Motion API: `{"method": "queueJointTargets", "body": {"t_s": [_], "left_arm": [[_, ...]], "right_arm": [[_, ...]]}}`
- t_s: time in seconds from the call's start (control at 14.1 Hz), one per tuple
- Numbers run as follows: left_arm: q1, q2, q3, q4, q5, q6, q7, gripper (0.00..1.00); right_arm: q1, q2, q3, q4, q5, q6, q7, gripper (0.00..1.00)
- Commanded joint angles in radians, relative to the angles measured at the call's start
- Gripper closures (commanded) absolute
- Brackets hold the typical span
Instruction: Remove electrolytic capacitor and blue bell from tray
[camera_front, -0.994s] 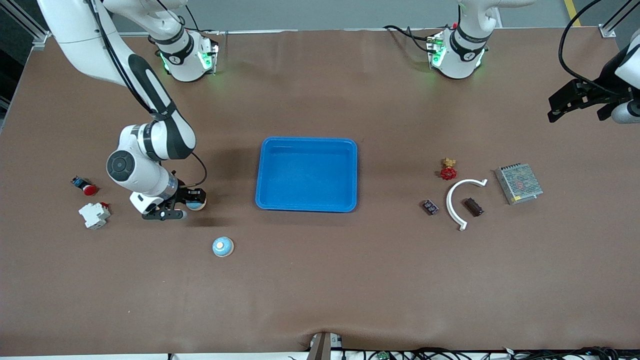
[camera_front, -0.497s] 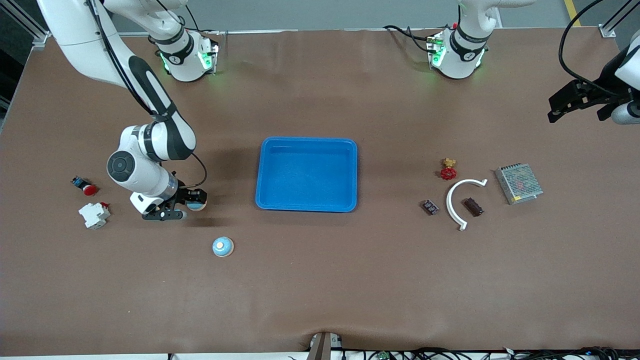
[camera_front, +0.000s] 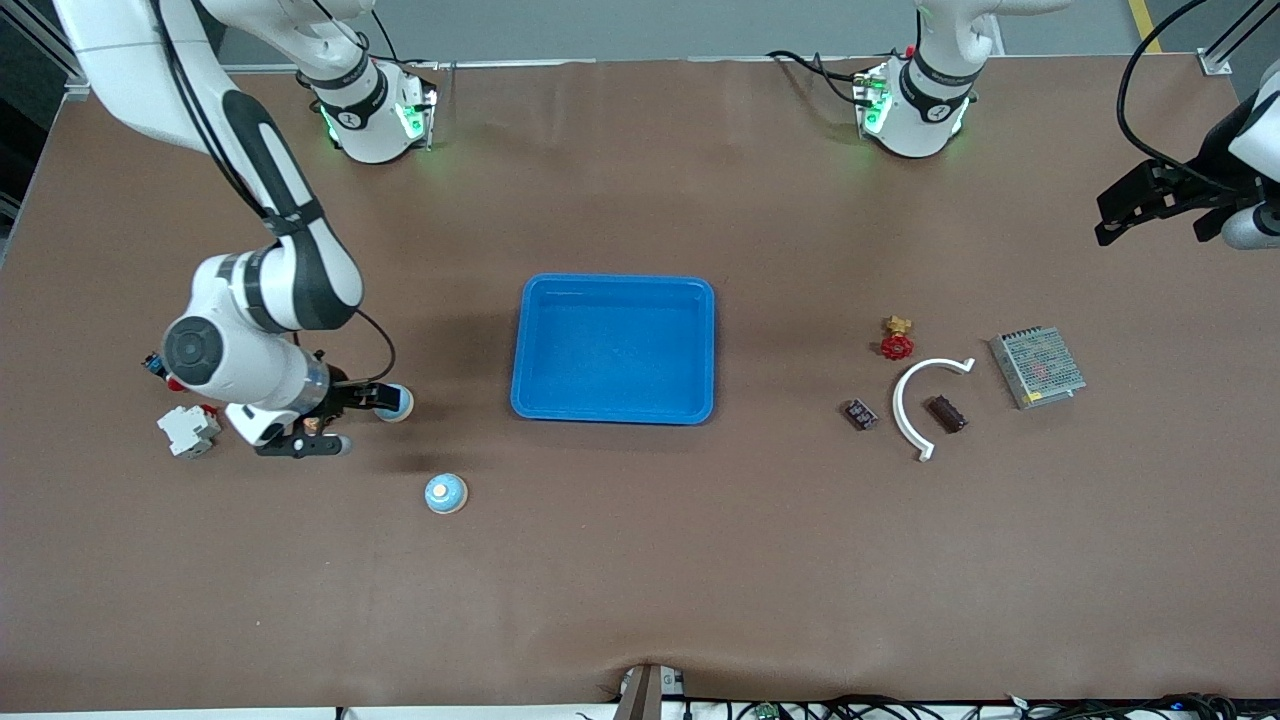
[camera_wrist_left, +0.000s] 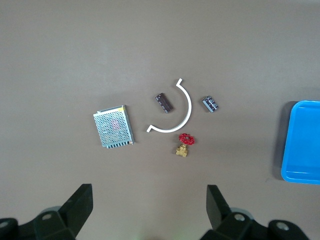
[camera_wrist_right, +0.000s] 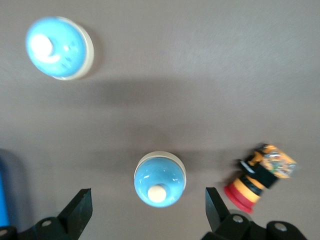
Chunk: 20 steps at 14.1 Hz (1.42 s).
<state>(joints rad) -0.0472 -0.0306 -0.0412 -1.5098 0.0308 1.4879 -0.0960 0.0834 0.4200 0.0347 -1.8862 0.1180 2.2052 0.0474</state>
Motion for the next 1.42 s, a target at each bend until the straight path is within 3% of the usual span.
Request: {"method": "queueJointTargets", "body": {"t_s": [0.0,0.28,0.5,0.71,0.85,1.35], "left_arm": [[0.003,-0.012,0.001,-0.010,-0.017,0.000,0.016,0.00],[0.004,-0.014,0.001,-0.010,-0.017,-0.003,0.018,0.00],[0.003,-0.014,0.000,-0.010,-0.017,-0.005,0.018,0.00],[0.003,-0.012,0.001,-0.009,-0.017,-0.003,0.016,0.00],[0.001,-0.012,0.001,-0.006,-0.017,0.000,0.016,0.00],[0.003,-0.014,0.001,-0.001,-0.009,-0.003,0.016,0.00]], "right_arm": [[-0.060,-0.006,0.017,0.110,0.012,-0.142,-0.024,0.00],[-0.123,-0.007,0.016,0.205,-0.029,-0.251,-0.064,0.00],[-0.172,-0.012,0.017,0.249,-0.041,-0.259,-0.089,0.00],[-0.166,-0.039,0.007,0.277,-0.050,-0.272,-0.086,0.00],[-0.133,-0.067,-0.036,0.297,-0.067,-0.297,-0.086,0.00],[-0.119,-0.111,-0.061,0.553,-0.093,-0.655,-0.077,0.00]]}}
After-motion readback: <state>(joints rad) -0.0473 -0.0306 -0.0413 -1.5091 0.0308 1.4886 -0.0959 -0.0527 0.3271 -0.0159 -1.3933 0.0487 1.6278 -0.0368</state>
